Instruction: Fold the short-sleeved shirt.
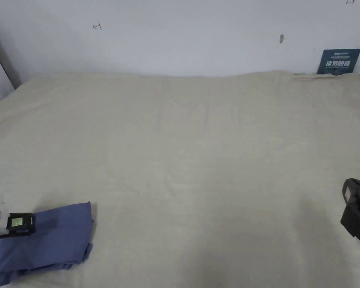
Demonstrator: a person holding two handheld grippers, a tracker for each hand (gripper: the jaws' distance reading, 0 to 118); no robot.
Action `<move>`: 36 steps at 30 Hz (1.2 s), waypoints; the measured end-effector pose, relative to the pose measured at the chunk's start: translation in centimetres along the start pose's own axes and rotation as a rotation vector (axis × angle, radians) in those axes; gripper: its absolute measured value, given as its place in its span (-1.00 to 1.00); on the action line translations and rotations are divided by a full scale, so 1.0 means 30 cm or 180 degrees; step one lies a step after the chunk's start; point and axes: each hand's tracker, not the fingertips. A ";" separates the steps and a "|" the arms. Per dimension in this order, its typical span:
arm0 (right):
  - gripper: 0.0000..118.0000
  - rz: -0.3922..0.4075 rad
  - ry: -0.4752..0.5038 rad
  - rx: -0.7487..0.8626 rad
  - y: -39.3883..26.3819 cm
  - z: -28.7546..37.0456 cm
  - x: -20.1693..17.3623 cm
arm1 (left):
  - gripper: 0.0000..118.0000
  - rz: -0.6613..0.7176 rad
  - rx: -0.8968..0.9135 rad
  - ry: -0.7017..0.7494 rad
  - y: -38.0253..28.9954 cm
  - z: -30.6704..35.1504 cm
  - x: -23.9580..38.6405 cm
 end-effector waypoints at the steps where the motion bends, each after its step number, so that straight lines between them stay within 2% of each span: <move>1: -1.00 -0.0008 0.0000 0.0000 0.008 0.009 -0.004 | 1.00 -0.0011 0.0106 0.0023 0.002 0.030 0.014; 10: -1.00 -0.0034 0.0000 0.0011 0.062 0.044 0.034 | 1.00 0.0013 0.1368 -0.0090 -0.037 0.342 0.176; 13: -1.00 -0.0024 -0.0007 0.0060 0.081 0.050 0.052 | 1.00 -0.0068 0.1728 -0.0233 -0.059 0.432 0.243; 19: -1.00 -0.0040 -0.0003 0.0163 0.124 0.078 0.083 | 1.00 0.0112 0.2301 -0.0633 -0.091 0.591 0.353; 21: -1.00 -0.0043 -0.0012 0.0206 0.131 0.086 0.093 | 1.00 0.0106 0.2398 -0.0751 -0.098 0.631 0.382; 25: -1.00 -0.0042 -0.0025 0.0259 0.141 0.099 0.116 | 1.00 -0.0225 0.2590 -0.0599 -0.131 0.677 0.480; 27: -1.00 -0.0038 -0.0035 0.0273 0.144 0.105 0.126 | 1.00 -0.0238 0.2574 -0.0620 -0.148 0.695 0.523; 31: -1.00 -0.0063 -0.0054 0.0301 0.136 0.106 0.152 | 0.76 -0.0328 0.2794 -0.0714 -0.201 0.715 0.608; 33: -1.00 -0.0079 -0.0062 0.0310 0.131 0.106 0.164 | 0.72 -0.0374 0.2912 -0.0726 -0.231 0.721 0.649; 36: -1.00 -0.0096 -0.0073 0.0323 0.126 0.105 0.178 | 0.04 -0.0423 0.3084 -0.0770 -0.271 0.698 0.700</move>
